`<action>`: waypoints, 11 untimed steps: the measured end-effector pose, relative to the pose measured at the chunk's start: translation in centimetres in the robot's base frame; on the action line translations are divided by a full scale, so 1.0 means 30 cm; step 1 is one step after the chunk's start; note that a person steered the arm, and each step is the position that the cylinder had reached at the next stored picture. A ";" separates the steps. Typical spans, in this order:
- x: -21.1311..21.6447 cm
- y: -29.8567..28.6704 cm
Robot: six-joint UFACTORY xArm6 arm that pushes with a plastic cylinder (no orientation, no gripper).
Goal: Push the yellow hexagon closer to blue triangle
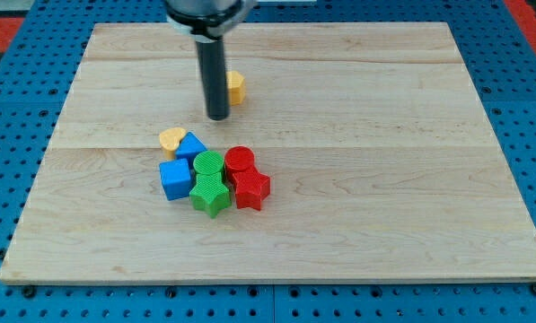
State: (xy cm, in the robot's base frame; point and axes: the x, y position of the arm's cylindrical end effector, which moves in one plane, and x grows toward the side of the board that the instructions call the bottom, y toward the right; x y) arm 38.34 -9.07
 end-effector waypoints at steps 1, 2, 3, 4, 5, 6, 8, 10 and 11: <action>-0.076 -0.158; -0.204 -0.043; -0.202 0.105; -0.137 0.109; -0.292 0.128; -0.240 0.190; 0.013 0.176; 0.030 0.252; 0.058 0.145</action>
State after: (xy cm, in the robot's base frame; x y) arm 40.09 -4.71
